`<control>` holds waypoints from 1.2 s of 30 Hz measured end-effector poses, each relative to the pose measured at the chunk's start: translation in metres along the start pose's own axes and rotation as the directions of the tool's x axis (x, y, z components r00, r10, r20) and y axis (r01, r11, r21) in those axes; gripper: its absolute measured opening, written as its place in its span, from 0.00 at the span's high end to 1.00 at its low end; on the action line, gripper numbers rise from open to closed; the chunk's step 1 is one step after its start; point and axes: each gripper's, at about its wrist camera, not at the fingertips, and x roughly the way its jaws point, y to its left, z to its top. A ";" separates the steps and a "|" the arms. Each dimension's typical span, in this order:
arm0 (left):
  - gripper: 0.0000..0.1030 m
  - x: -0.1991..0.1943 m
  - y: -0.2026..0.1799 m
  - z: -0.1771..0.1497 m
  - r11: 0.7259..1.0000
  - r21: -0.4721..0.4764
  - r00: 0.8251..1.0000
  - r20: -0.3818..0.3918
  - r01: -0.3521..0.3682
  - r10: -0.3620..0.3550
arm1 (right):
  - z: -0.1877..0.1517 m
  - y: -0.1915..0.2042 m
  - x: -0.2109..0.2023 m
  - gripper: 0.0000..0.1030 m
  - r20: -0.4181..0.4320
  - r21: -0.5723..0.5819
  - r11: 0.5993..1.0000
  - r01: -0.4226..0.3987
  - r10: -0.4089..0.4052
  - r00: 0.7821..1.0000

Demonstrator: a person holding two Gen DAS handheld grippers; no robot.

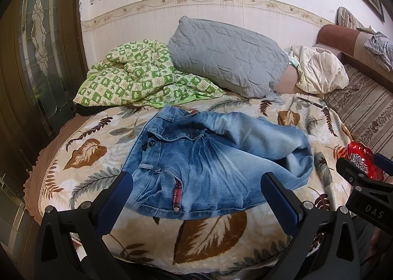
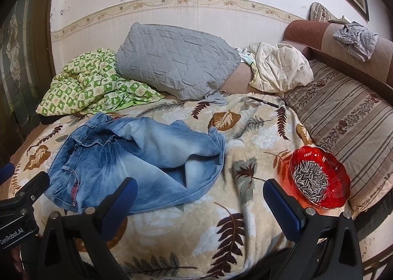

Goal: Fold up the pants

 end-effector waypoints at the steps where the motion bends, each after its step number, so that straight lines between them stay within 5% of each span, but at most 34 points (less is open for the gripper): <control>1: 0.00 0.001 0.000 -0.001 1.000 0.001 1.000 -0.002 0.000 0.000 | -0.001 0.000 0.000 0.00 -0.001 0.000 1.000 0.000 0.000 1.000; 21: 0.00 0.019 -0.010 -0.001 0.999 0.029 0.998 -0.055 -0.015 0.016 | -0.004 -0.004 0.021 0.00 -0.051 0.011 0.998 -0.060 0.060 0.997; 29: 0.00 0.066 -0.027 -0.002 0.995 0.034 0.987 -0.141 0.088 -0.083 | 0.004 -0.033 0.053 0.00 -0.040 0.008 0.986 -0.164 0.164 0.986; 36: 0.00 0.120 -0.078 -0.007 0.974 0.153 0.966 -0.226 0.165 -0.128 | 0.024 -0.075 0.135 0.00 -0.159 0.067 0.947 -0.313 0.320 0.934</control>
